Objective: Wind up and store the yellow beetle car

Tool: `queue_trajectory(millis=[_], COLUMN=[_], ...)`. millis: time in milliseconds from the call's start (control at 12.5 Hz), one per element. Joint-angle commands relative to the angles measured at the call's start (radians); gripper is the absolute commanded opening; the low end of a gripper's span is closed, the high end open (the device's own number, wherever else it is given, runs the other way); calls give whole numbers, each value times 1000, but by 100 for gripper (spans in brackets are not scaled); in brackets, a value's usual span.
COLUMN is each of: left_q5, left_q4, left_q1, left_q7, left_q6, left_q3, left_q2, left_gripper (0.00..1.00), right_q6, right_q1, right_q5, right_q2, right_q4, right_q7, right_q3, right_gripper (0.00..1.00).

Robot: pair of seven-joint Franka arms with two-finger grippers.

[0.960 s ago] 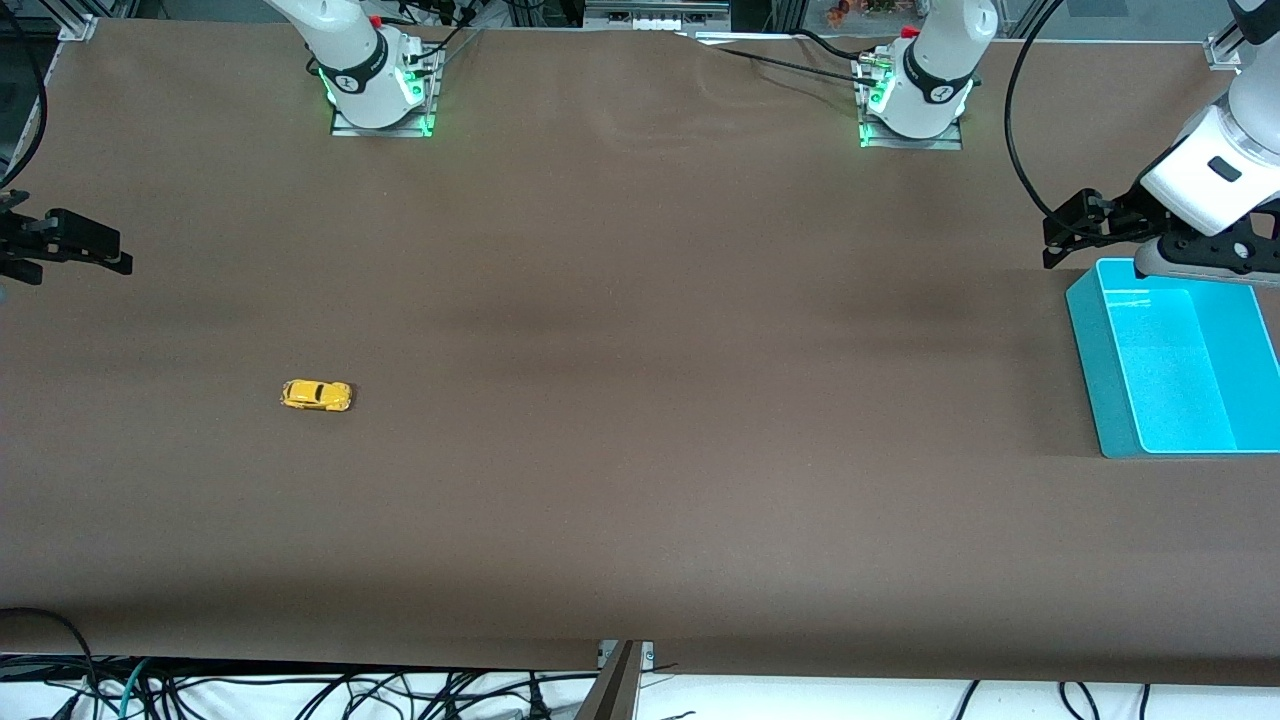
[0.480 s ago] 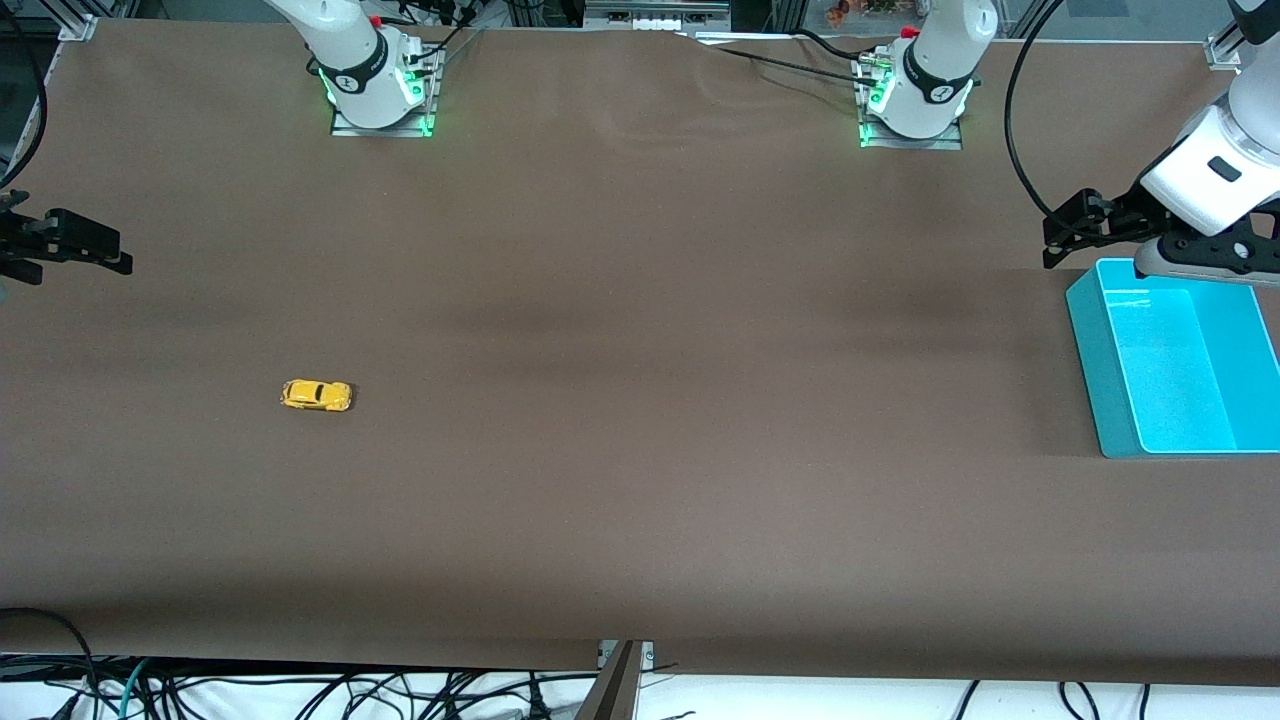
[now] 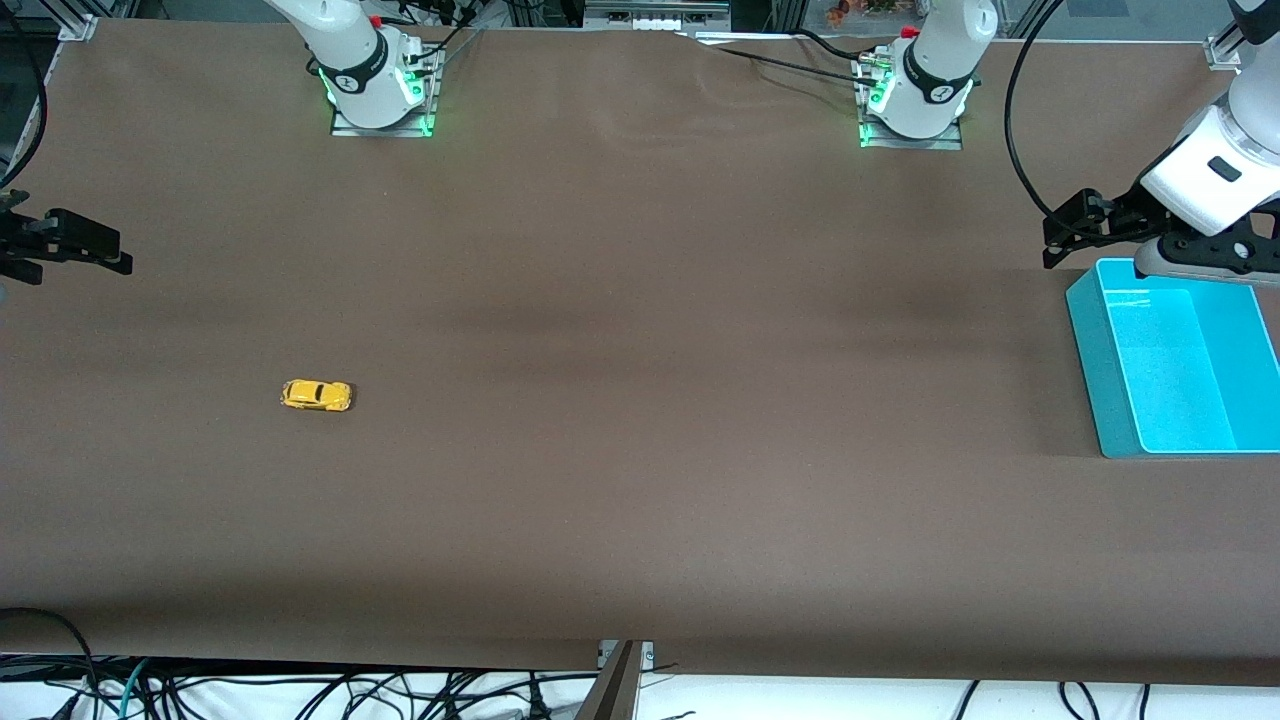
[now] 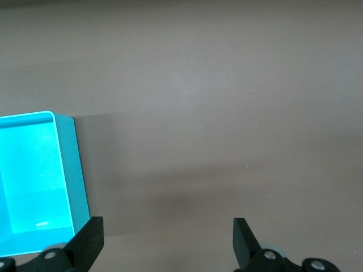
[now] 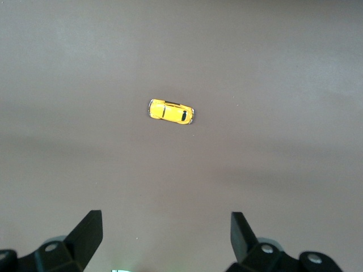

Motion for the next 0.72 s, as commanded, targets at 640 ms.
queue_trajectory(millis=[640], left_q5=[-29], left_q4=[-12], left_q1=[5], left_q7=[-2], left_q6=[-5], left_q3=[-2], left_q2=[-18], left_gripper=[100], right_q6=[5], right_q1=[21], right_q5=[-10], right_q2=[-2], right_q4=[-8], right_q7=[22], right_q3=[17], right_gripper=[100])
